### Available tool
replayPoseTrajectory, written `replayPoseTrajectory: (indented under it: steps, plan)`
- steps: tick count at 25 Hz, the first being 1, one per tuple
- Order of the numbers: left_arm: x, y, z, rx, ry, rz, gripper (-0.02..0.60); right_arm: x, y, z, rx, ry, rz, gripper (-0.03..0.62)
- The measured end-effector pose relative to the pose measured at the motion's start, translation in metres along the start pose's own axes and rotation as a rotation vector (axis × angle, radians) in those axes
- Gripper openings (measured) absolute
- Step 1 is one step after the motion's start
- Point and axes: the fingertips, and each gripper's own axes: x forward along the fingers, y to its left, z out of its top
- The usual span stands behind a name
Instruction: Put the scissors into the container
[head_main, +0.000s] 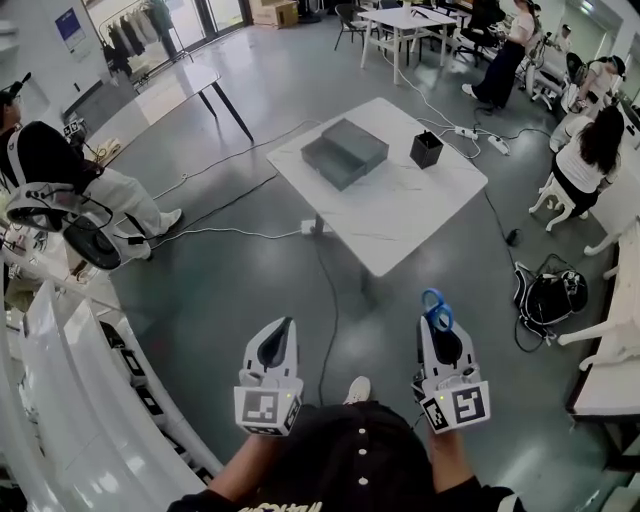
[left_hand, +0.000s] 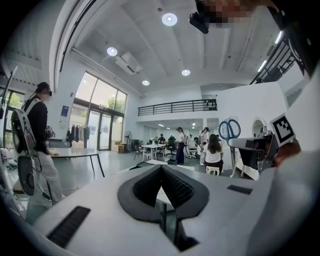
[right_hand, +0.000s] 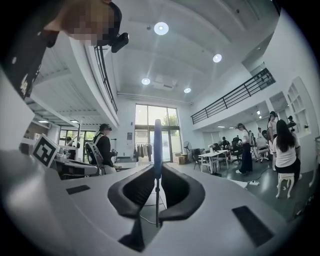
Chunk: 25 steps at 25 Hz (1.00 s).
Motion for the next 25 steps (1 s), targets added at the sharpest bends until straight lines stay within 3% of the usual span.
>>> replayPoseTrajectory:
  steps: [10, 25]
  plan:
    - [0.021, -0.02, 0.002, -0.005, 0.005, 0.071, 0.025, 0.015, -0.037, -0.009, 0.02, 0.018, 0.065, 0.051]
    - [0.08, 0.02, 0.007, 0.016, 0.003, 0.032, 0.025, 0.08, -0.051, -0.018, 0.008, 0.029, 0.034, 0.051]
